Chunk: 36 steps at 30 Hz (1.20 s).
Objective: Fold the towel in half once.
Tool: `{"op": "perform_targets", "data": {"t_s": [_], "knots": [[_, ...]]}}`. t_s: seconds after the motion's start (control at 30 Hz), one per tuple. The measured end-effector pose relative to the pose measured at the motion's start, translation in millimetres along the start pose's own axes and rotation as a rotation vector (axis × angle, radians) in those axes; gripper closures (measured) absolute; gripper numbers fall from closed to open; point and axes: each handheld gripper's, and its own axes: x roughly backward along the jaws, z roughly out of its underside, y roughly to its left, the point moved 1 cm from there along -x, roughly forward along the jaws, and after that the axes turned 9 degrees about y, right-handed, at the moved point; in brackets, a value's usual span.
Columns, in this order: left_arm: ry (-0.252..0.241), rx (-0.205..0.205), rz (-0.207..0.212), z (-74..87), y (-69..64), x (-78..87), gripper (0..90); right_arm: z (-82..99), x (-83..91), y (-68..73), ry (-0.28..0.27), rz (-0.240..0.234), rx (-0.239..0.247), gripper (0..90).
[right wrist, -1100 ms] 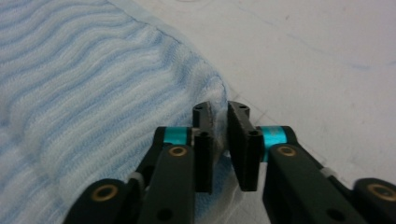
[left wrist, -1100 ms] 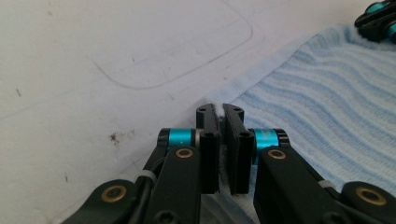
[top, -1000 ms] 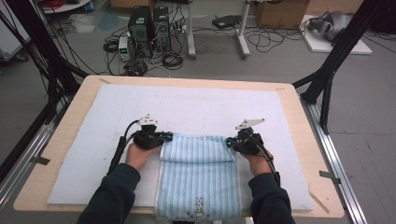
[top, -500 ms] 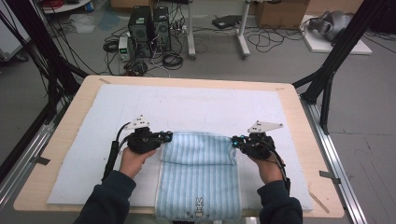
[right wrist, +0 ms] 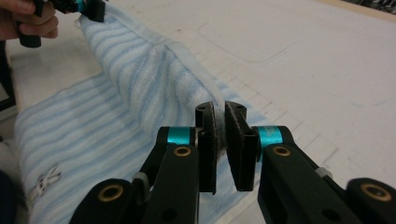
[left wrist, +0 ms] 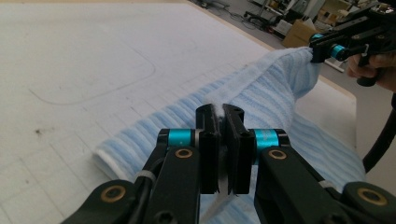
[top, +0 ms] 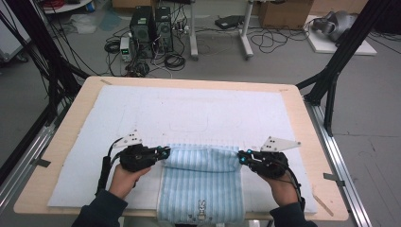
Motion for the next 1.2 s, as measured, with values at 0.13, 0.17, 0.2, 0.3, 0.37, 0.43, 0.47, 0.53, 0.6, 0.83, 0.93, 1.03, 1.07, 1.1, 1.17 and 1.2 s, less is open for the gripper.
{"op": "perform_targets", "data": {"t_s": [0.13,0.17,0.2,0.3,0.37,0.43,0.47,0.53,0.6,0.83,0.93,1.03,1.07,1.1,1.17,1.2], "knots": [[0.016,-0.006,0.019,11.6,-6.6,0.4,83.8,11.8,-0.5,7.2,0.022,-0.017,0.008,82.6],[0.019,-0.007,0.028,13.7,-7.8,0.4,83.2,15.0,-0.8,8.3,0.032,-0.023,0.005,82.6],[0.022,-0.009,0.035,15.4,-9.0,0.4,82.3,18.0,-1.2,9.1,0.041,-0.025,0.003,82.3],[0.035,0.006,0.055,18.0,-9.7,0.7,73.5,26.3,-2.7,10.0,0.062,-0.037,0.000,80.6],[0.031,0.021,0.052,17.8,-8.2,1.1,60.6,30.8,-4.4,9.6,0.082,-0.049,-0.006,77.3],[0.006,0.040,0.027,16.1,-4.8,2.2,49.9,33.8,-5.4,9.1,0.086,-0.070,-0.013,70.9],[-0.004,0.046,0.014,15.2,-2.3,3.1,47.0,34.2,-5.4,9.2,0.081,-0.083,-0.018,67.1],[-0.016,0.048,-0.016,12.8,2.6,3.9,44.6,32.6,-2.9,8.8,0.044,-0.102,-0.013,64.7],[-0.028,0.048,-0.039,9.8,7.4,4.2,42.7,29.0,0.4,6.0,-0.002,-0.087,-0.014,61.1],[-0.057,0.068,-0.103,-1.4,29.5,-1.1,40.0,17.2,-8.9,-19.5,0.006,0.105,-0.116,56.9],[-0.027,0.078,-0.124,-6.2,37.7,-11.0,39.6,14.9,-26.5,-30.3,0.067,0.148,-0.146,54.1],[0.000,0.079,-0.141,-9.9,43.4,-21.3,37.5,13.1,-42.0,-35.6,0.106,0.151,-0.171,48.4],[0.021,0.079,-0.159,-10.7,45.9,-25.9,36.3,12.5,-45.0,-36.7,0.115,0.155,-0.165,45.9],[0.033,0.082,-0.173,-11.2,47.8,-29.9,34.9,11.0,-49.6,-37.9,0.131,0.165,-0.170,43.8],[0.063,0.091,-0.210,-11.1,51.5,-36.8,36.1,8.7,-55.5,-39.6,0.148,0.171,-0.178,41.5],[0.078,0.093,-0.217,-10.1,52.8,-39.6,36.3,7.9,-58.1,-40.4,0.162,0.179,-0.179,41.4]]}}
